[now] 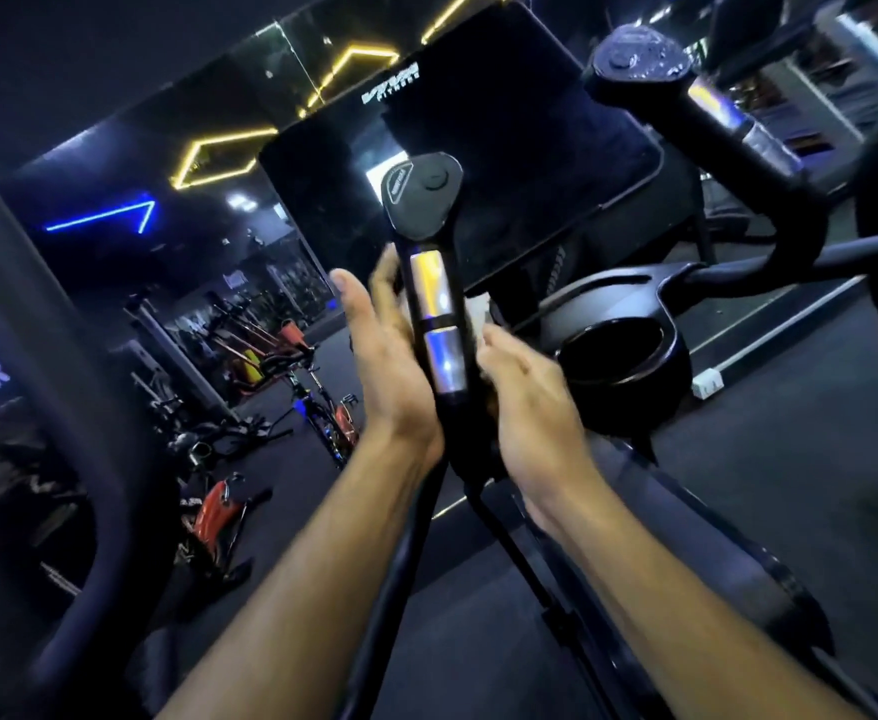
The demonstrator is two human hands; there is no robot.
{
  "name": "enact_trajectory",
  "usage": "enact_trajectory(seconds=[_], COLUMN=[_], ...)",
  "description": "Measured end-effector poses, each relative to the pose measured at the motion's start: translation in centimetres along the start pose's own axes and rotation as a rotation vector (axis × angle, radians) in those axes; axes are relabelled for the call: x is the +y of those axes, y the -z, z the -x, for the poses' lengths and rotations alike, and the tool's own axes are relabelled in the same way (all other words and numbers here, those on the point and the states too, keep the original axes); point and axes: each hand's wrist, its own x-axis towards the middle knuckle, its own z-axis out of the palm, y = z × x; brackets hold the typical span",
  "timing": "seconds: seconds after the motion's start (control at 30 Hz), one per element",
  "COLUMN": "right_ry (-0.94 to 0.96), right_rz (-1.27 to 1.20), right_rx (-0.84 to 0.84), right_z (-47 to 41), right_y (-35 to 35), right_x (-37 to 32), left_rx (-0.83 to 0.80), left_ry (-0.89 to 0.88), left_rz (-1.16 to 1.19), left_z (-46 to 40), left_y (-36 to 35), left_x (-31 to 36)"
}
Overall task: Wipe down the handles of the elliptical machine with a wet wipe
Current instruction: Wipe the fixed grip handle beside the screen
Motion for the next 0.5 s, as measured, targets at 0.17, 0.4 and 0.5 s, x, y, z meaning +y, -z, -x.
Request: enact_trajectory(seconds=[0.17,0.4,0.5], right_ry=[0.215,0.324,0.292], right_rz=[0.234,0.192,0.102], right_rx=[0.147,0.202,0.191], right_z=[4.6,4.4,3.4], right_y=[0.4,2.7,2.2], right_x=[3.2,3.4,2.7], left_rx=[0.071,0.022,-0.008], left_ry=[0.012,-0.006,0.007], left_rz=[-0.155,-0.187,-0.193], left_z=[1.1,1.6,1.6], left_y=[-1.1,-1.2,-0.9], left_x=[0.7,0.7,0.7])
